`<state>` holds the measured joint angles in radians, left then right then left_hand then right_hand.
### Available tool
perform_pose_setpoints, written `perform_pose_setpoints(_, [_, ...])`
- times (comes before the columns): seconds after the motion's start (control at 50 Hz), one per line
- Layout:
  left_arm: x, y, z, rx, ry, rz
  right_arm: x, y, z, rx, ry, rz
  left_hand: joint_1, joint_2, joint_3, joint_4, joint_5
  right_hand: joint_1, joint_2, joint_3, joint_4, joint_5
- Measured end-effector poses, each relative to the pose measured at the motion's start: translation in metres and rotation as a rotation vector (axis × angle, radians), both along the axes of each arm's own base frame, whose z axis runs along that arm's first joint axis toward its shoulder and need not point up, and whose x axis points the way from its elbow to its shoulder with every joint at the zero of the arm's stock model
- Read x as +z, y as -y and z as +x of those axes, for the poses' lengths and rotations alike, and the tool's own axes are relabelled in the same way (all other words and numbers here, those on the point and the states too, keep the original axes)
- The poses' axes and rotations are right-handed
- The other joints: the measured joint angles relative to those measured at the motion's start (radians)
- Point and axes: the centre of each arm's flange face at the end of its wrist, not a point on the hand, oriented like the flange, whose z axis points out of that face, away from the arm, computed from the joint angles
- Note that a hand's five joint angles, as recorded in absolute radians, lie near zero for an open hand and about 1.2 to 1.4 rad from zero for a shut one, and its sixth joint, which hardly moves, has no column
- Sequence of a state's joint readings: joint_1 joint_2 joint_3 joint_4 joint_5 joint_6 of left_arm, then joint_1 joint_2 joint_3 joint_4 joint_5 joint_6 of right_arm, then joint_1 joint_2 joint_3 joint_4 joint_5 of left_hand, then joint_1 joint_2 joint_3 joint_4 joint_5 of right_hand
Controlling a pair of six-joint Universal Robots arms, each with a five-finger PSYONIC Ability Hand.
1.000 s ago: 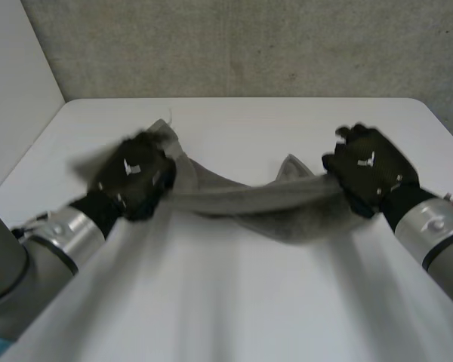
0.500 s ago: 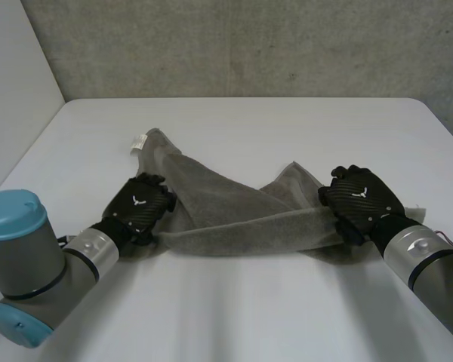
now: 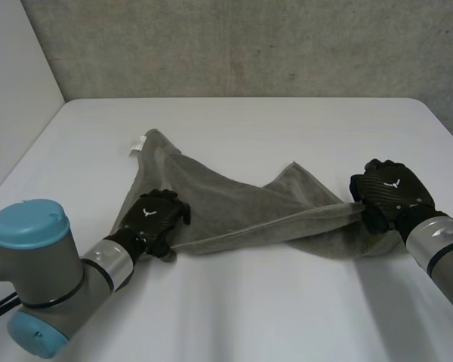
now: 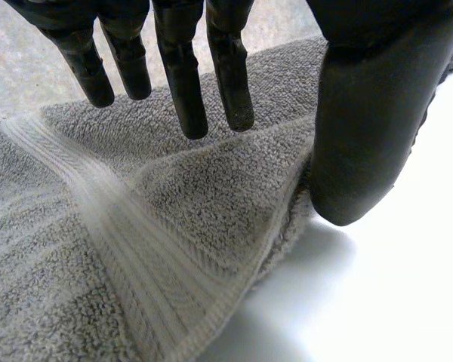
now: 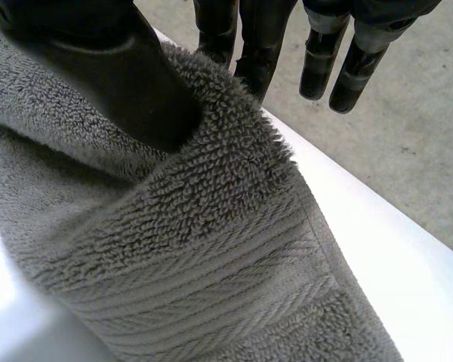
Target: Fold the towel.
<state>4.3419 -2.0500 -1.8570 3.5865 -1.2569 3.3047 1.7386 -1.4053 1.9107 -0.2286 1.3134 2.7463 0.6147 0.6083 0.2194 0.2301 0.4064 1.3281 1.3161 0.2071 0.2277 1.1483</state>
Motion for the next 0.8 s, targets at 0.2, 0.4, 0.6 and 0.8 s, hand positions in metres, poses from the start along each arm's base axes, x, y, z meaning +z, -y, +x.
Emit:
perform_pose_setpoints(0.2, [0.007,-0.002,-0.008,0.030,-0.006,-0.026,-0.007,0.002,-0.001,0.024,0.010,0.039,0.000,0.000,0.000,0.000,0.000,-0.380,-0.345,0.000,0.000,-0.374])
perform_pose_setpoints(0.4, [0.007,0.005,-0.004,0.056,-0.003,-0.033,-0.009,0.002,-0.003,0.023,0.008,0.070,0.000,0.000,0.000,0.000,0.013,-0.395,-0.348,0.000,0.000,-0.395])
perform_pose_setpoints(0.6, [0.005,0.001,-0.006,0.042,0.002,-0.019,-0.005,0.008,-0.014,-0.026,0.035,0.098,0.000,0.000,0.000,0.000,0.016,-0.395,-0.348,0.000,0.000,-0.395])
perform_pose_setpoints(0.8, [0.004,0.003,-0.003,0.063,0.012,-0.013,-0.010,0.015,-0.018,-0.052,0.059,0.119,0.024,0.027,0.000,0.000,0.063,-0.378,-0.348,0.000,0.000,-0.382])
